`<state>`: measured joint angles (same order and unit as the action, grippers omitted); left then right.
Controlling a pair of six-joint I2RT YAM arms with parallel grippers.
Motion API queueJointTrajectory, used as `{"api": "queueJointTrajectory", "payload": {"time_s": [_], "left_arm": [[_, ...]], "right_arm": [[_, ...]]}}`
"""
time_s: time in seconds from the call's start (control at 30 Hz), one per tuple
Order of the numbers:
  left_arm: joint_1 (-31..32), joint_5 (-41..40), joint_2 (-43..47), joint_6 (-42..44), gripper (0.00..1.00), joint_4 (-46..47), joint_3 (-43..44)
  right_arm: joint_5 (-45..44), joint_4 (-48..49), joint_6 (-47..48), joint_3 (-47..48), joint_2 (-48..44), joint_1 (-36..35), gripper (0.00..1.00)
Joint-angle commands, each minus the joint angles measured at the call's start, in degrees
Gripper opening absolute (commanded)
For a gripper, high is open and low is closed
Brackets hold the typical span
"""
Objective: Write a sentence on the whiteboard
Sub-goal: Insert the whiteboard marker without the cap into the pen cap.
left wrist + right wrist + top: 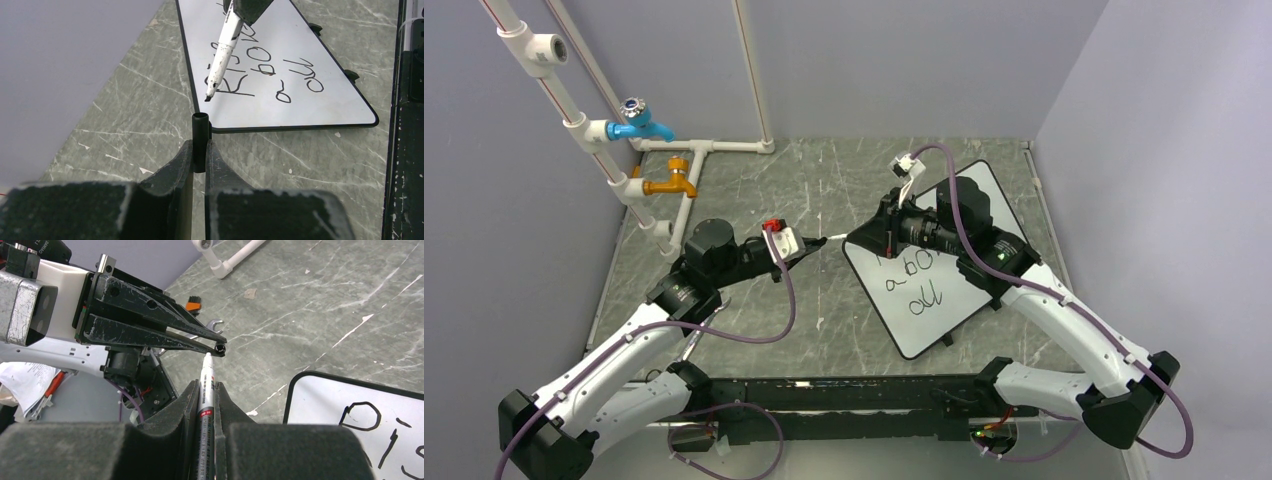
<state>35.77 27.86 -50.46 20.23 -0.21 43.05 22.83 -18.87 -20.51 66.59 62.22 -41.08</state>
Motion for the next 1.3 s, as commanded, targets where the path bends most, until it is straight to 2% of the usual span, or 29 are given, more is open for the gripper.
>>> {"api": "queueJointTrajectory", "payload": {"time_s": [0.0,1.27], "left_arm": [[0.00,2.15,0.18,-0.26,0.00,2.49,0.28],[0.00,2.69,0.45,-2.67,0.00,3.59,0.28]], "right_arm": [[-1.06,4.35,0.21,1.89,-0.04,-0.05,0.00],[-1.53,5.51,-1.52,-2.37,0.69,-0.11,0.00]]}}
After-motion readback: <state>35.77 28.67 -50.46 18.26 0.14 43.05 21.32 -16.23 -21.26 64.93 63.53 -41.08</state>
